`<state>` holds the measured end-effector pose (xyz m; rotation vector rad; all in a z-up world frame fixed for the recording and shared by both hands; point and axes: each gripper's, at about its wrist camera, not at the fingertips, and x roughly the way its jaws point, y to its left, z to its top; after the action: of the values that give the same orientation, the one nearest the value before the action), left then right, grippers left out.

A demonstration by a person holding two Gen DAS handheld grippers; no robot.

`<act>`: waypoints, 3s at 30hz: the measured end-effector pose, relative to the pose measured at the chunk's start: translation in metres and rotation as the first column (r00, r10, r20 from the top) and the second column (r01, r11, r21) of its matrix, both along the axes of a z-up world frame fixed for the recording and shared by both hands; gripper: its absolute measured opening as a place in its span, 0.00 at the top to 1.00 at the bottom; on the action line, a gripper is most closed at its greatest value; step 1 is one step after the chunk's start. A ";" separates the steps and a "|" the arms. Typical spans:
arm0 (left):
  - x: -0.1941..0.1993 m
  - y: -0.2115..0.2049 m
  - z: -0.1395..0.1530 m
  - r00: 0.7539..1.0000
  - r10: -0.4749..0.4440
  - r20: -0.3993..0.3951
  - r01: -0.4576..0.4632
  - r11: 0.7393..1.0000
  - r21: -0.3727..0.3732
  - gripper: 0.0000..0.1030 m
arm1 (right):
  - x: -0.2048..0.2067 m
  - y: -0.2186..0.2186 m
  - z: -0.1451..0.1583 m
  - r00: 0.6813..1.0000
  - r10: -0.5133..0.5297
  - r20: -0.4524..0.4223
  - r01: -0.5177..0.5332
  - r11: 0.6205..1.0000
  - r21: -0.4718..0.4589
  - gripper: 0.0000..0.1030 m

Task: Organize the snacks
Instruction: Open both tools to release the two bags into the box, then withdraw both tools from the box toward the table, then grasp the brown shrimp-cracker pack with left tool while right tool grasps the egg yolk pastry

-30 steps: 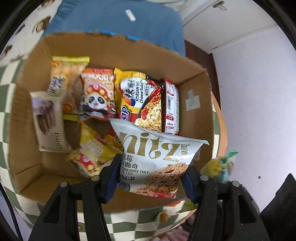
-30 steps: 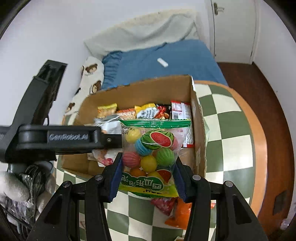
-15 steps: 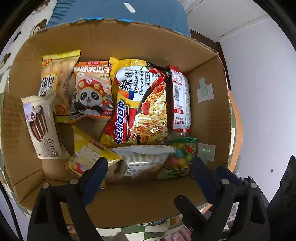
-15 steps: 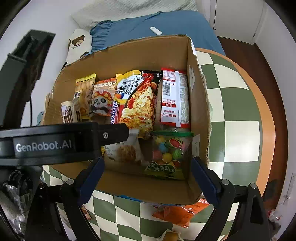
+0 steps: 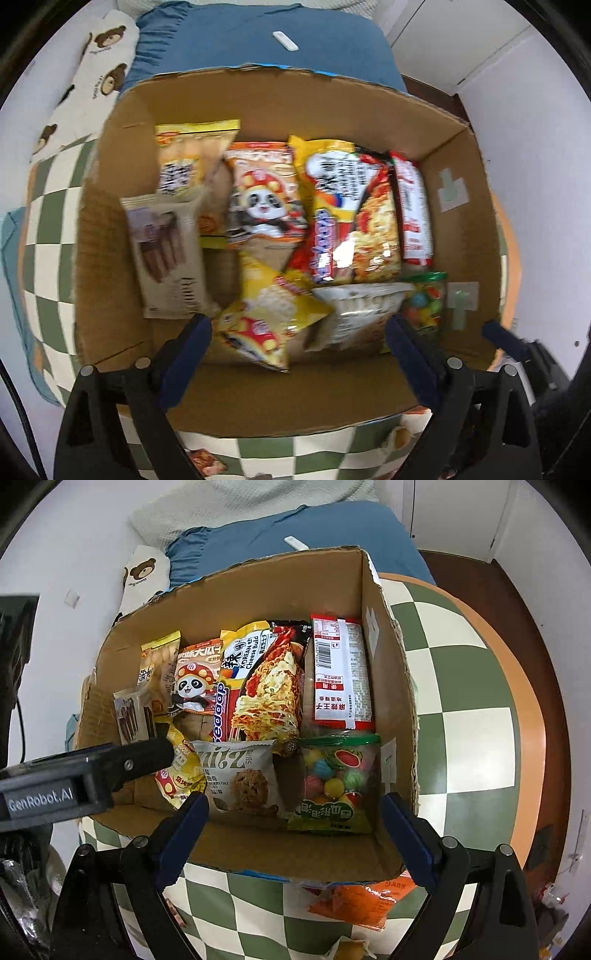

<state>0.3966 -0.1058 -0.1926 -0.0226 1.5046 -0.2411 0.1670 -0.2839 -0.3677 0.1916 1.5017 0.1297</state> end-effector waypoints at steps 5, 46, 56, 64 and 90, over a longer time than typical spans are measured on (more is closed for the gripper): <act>-0.012 0.018 0.008 0.998 0.008 0.058 -0.010 0.999 0.032 0.07 | -0.009 0.003 0.010 0.999 0.007 0.044 -0.006 0.999 -0.036 0.06; -0.233 0.074 0.094 0.864 -0.044 0.502 -0.018 0.993 0.117 0.07 | -0.209 -0.024 0.100 0.933 -0.212 0.290 0.205 0.977 0.055 0.06; -0.258 0.082 -0.047 0.966 -0.169 0.197 0.105 0.948 0.299 0.07 | -0.238 -0.071 -0.066 0.927 -0.368 -0.073 0.371 0.929 0.019 0.11; -0.287 0.100 -0.118 0.960 -0.275 -0.045 0.273 0.896 0.352 0.07 | -0.239 -0.010 -0.075 0.989 -0.143 0.027 0.144 0.989 -0.037 0.38; -0.239 0.142 -0.139 0.989 0.020 -0.147 0.007 0.983 0.183 0.41 | -0.245 0.082 -0.095 0.994 0.082 -0.076 -0.076 0.994 0.077 0.38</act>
<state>0.1578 0.0365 -0.3317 0.1038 1.6697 -0.0961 -0.0780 -0.2023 -0.4625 0.1988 1.5851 0.2443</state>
